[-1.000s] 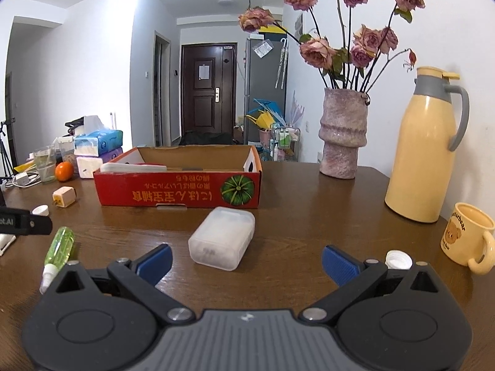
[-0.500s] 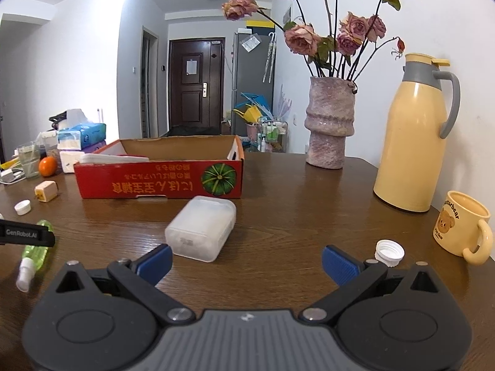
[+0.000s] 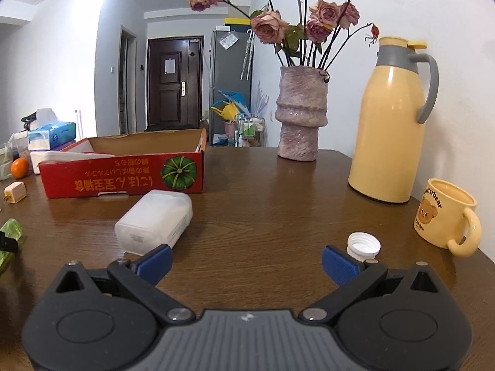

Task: Organize rigid objects
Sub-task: 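Lift the green bottle with the left tool while the right tool grasps the white bottle cap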

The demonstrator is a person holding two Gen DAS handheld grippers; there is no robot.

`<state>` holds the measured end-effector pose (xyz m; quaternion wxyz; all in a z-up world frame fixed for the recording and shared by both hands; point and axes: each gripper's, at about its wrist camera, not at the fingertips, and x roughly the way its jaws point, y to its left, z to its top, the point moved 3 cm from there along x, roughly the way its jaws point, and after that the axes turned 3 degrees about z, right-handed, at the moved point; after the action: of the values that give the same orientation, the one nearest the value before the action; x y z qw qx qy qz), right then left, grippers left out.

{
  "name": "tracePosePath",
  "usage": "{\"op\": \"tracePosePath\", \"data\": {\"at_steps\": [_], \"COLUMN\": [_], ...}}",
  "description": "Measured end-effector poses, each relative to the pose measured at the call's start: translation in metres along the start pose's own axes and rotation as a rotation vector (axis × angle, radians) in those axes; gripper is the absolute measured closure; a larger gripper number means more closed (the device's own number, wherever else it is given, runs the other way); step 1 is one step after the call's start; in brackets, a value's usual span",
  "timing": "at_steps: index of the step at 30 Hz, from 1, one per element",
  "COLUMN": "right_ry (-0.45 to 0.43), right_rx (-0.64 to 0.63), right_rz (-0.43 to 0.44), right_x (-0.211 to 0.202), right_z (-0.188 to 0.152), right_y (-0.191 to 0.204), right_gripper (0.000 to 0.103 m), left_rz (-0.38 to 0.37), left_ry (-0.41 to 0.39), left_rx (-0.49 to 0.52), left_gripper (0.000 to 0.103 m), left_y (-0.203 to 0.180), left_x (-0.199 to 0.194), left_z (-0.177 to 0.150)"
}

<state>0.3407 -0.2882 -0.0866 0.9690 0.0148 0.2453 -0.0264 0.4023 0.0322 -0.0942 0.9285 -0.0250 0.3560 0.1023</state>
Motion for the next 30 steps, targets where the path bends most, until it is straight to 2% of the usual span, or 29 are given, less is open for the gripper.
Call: {"op": "tracePosePath", "data": {"at_steps": [12,20,30], "right_ry": [-0.026,-0.030,0.019], "right_rx": [-0.017,0.031,0.012], "right_rz": [-0.070,-0.099,-0.174], "right_x": [0.007,0.016,0.038], "right_z": [0.003,0.006,0.010], "right_y": [-0.017,-0.054,-0.095], "right_gripper": [0.000,0.000,0.000], "left_rz": [-0.025,-0.029,-0.041], "left_ry": [-0.032,-0.044,-0.047], "left_rx": [0.011,-0.004,-0.018], "left_gripper": [0.071,0.071,0.071], "left_y": [0.003,0.007,0.009], "left_x": [-0.004,-0.006,-0.007], "left_z": [0.001,0.003,0.002]}}
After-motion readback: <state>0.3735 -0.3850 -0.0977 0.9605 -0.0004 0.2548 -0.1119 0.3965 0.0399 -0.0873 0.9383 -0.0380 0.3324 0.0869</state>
